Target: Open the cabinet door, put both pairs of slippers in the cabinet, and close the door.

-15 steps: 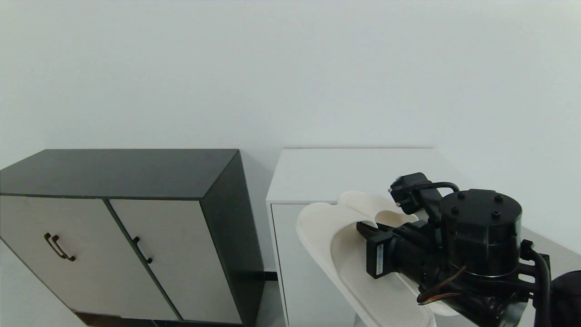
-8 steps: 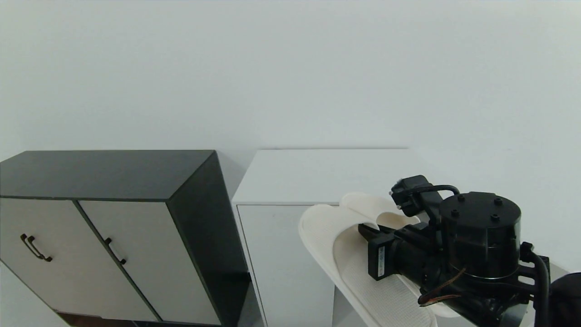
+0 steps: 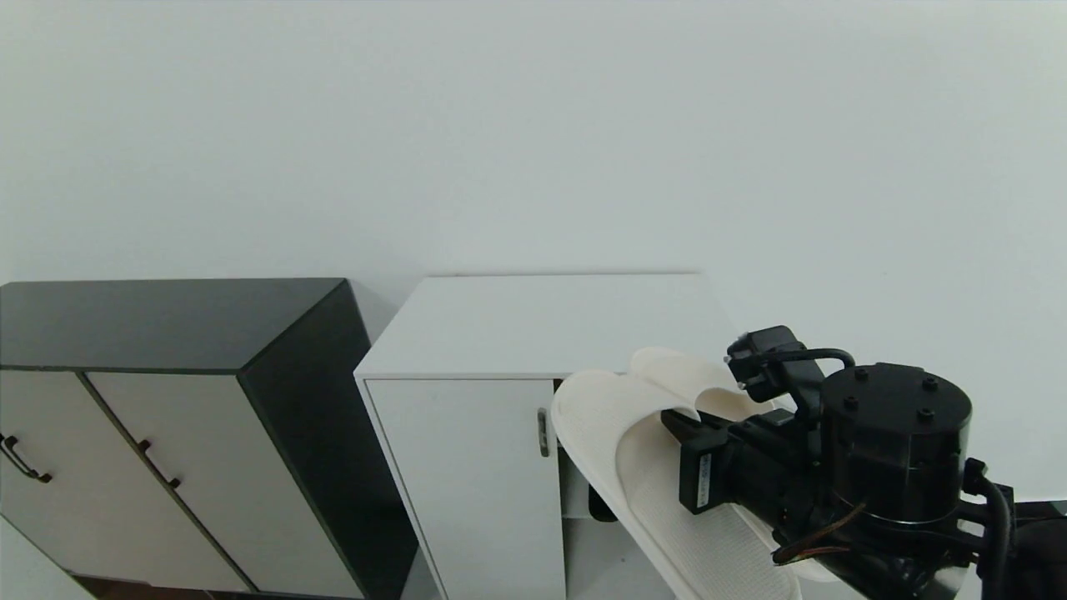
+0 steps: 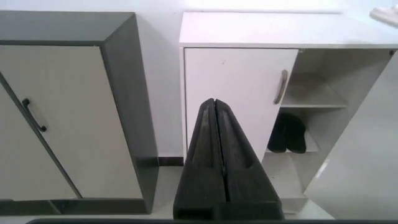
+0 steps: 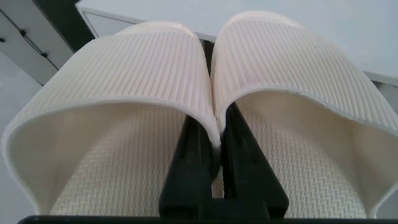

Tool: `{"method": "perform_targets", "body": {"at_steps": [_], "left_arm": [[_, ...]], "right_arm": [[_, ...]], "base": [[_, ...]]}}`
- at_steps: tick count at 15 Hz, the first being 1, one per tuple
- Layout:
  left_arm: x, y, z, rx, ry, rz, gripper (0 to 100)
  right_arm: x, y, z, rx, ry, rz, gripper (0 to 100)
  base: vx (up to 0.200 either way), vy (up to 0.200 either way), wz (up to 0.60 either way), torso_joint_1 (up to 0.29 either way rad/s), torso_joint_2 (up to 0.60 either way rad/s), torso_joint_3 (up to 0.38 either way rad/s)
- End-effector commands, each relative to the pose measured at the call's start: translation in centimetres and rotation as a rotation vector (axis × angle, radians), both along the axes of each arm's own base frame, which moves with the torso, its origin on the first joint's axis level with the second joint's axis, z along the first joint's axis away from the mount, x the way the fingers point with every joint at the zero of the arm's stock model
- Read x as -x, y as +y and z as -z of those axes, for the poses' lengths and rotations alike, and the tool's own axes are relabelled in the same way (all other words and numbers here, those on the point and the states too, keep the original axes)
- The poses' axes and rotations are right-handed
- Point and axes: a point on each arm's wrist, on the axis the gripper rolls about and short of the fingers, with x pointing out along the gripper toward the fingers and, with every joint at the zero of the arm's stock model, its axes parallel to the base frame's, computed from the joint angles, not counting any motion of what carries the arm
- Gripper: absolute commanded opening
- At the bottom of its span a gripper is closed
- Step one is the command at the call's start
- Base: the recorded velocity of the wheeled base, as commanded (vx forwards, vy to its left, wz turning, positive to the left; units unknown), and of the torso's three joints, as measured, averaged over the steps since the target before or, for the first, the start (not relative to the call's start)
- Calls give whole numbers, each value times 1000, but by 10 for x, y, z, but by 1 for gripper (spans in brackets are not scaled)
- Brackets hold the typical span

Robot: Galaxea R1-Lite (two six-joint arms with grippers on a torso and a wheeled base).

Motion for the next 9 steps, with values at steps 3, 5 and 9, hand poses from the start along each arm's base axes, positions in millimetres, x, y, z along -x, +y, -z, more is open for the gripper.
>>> {"method": "perform_targets", "body": {"at_steps": [3,5,9], "left_arm": [[0,0,0,1,1,-2,0],[0,0,0,1,1,-2,0],[0,0,0,3,1,-2,0]], "right_arm": [[-1,1,4,13,10,-2,0],[-1,1,4,10,10,-2,0],[-1,1,5,14,11,-2,0]], "base": [[0,0,0,0,0,0],[0,0,0,0,0,0],[0,0,0,-102,191,102]]}}
